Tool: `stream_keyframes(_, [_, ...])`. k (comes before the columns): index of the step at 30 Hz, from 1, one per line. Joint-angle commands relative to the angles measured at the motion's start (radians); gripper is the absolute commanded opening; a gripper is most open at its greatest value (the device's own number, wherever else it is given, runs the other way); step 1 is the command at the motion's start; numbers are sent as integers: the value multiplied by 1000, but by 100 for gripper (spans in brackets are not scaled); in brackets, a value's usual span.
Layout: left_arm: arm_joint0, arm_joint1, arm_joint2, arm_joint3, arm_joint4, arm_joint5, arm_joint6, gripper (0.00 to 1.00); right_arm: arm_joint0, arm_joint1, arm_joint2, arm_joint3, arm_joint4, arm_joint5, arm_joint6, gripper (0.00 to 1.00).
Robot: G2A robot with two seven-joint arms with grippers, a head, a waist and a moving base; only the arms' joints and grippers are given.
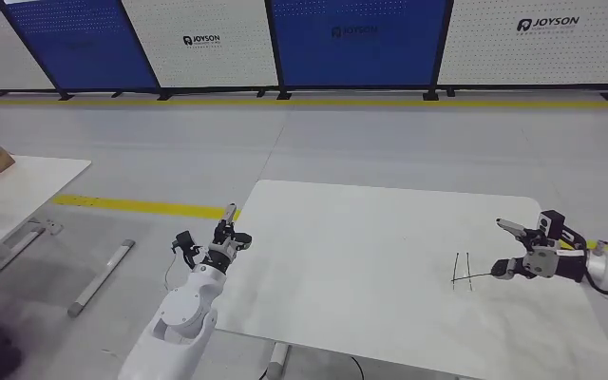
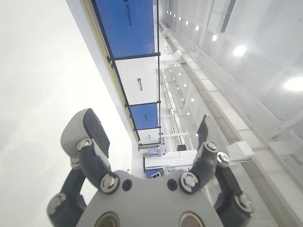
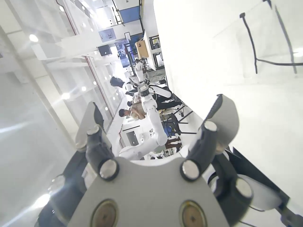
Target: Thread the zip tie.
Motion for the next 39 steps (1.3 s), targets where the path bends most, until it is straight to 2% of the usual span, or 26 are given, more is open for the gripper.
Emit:
stream_keyframes(1, [0, 0, 0, 0, 0, 0, 0, 100, -7, 3, -3, -3, -7, -24, 4, 100])
stream_keyframes(2, [0, 0, 0, 0, 0, 0, 0, 100, -5, 5, -4, 4, -18, -33, 3, 100])
stream_keyframes(5, [0, 0, 0, 0, 0, 0, 0, 100, 9, 17, -2, 21, -57, -114, 4, 100])
stream_keyframes(7, [0, 0, 0, 0, 0, 0, 0, 100, 26, 31, -39, 32, -57, -160, 4, 100])
stream_keyframes(9, [0, 0, 0, 0, 0, 0, 0, 100, 49, 51, -97, 39, -71, -224, 4, 100])
stream_keyframes(11, [0, 0, 0, 0, 0, 0, 0, 100, 80, 78, -196, 57, -80, -300, 4, 100])
stream_keyframes(13, [0, 0, 0, 0, 0, 0, 0, 100, 123, 101, -281, 90, -43, -338, 4, 100])
stream_keyframes(14, [0, 0, 0, 0, 0, 0, 0, 100, 152, 114, -347, 107, -6, -359, 4, 100])
stream_keyframes(16, [0, 0, 0, 0, 0, 0, 0, 100, 203, 131, -429, 150, 62, -371, 4, 100])
stream_keyframes(28, [0, 0, 0, 0, 0, 0, 0, 100, 211, 133, -440, 158, 76, -370, 4, 100])
stream_keyframes(30, [0, 0, 0, 0, 0, 0, 0, 100, 188, 131, -449, 130, 116, -405, 4, 100])
stream_keyframes(34, [0, 0, 0, 0, 0, 0, 0, 100, 173, 141, -423, 162, 137, -511, 4, 100])
stream_keyframes(39, [0, 0, 0, 0, 0, 0, 0, 100, 166, 140, -425, 188, 126, -582, 4, 100])
